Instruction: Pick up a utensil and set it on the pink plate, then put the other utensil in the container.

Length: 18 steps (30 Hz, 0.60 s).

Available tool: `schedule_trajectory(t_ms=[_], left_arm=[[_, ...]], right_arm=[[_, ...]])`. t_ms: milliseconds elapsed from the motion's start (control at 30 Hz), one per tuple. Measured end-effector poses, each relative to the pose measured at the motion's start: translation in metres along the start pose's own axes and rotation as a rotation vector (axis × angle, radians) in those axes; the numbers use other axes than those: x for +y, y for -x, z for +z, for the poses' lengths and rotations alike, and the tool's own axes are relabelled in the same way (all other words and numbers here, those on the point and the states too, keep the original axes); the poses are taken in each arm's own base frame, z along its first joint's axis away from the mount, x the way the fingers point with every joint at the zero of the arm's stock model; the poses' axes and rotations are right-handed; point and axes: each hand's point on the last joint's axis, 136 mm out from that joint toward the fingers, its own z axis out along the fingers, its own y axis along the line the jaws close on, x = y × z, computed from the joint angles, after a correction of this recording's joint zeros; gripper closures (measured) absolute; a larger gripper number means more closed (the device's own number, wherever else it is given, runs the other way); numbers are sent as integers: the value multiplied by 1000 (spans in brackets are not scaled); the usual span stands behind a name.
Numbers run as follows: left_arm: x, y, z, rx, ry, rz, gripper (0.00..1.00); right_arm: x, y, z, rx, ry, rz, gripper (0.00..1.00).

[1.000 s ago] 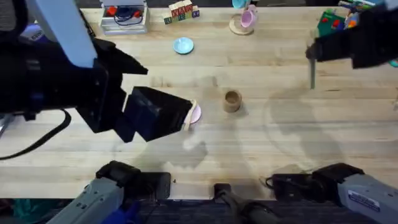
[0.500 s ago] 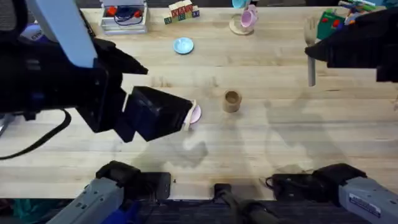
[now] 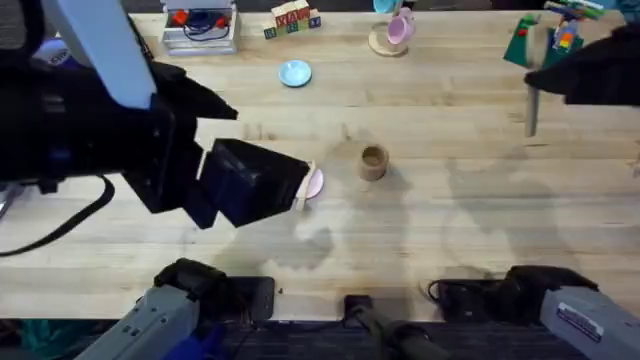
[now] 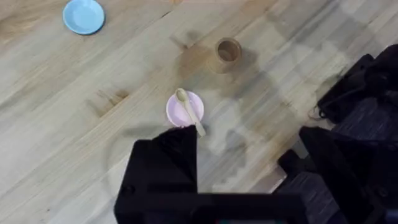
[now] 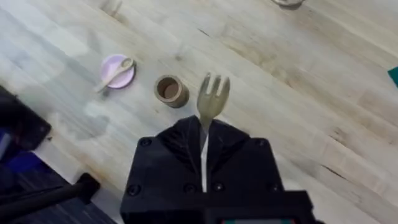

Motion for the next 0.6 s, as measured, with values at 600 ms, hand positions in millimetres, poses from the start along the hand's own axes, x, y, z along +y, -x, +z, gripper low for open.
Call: schedule_trajectory(t_ms=[600], left_arm=[[0,0,0,0,0,0,8]], right_arm=[[8,14,1,-253,406,-181,969]])
